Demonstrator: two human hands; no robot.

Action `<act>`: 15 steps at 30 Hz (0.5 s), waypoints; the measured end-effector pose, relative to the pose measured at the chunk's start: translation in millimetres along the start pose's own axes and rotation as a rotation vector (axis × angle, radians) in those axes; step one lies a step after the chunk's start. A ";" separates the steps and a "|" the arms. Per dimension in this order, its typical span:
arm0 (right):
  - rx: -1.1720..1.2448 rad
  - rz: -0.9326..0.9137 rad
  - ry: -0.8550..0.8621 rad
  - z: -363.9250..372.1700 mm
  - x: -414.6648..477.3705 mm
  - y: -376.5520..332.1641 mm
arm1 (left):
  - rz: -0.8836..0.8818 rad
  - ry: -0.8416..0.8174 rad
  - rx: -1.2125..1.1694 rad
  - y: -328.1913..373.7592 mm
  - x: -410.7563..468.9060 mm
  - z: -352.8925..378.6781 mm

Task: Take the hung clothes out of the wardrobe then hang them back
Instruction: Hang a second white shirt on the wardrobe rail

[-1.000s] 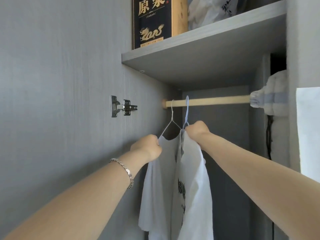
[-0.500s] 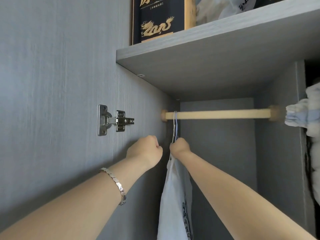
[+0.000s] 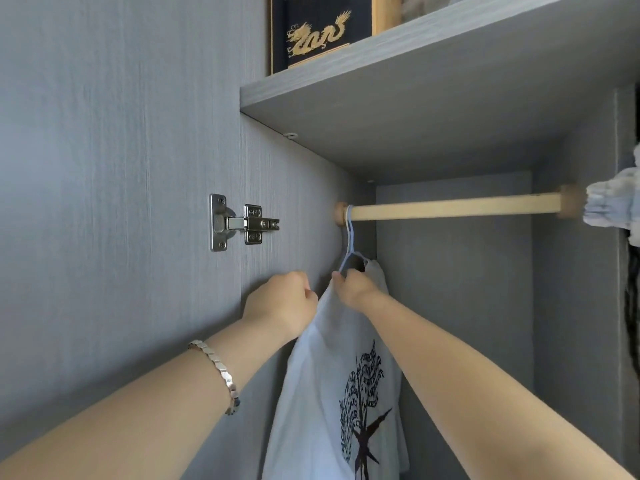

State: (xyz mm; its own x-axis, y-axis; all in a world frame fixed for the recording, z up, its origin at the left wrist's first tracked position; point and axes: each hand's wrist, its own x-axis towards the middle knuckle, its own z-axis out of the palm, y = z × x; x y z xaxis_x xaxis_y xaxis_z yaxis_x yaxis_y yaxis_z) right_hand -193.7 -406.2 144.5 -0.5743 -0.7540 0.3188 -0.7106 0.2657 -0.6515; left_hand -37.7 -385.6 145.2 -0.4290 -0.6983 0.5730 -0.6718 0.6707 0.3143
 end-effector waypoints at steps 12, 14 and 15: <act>-0.236 0.100 -0.250 -28.9 -135.9 92.0 | 0.203 -0.461 0.105 41.2 -85.9 43.3; -0.239 0.164 -0.282 -34.8 -169.8 101.9 | 0.240 -0.562 0.101 46.6 -103.8 53.7; -0.215 0.205 -0.281 -38.1 -190.3 105.5 | 0.265 -0.605 0.083 49.5 -114.5 58.5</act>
State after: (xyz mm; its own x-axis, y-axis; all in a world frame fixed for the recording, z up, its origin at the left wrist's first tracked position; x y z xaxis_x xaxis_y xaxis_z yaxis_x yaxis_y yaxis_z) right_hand -174.9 -211.8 41.3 -0.6008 -0.7991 -0.0222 -0.6787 0.5246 -0.5139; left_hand -57.1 -287.1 50.9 -0.8330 -0.5462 0.0889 -0.5312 0.8342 0.1483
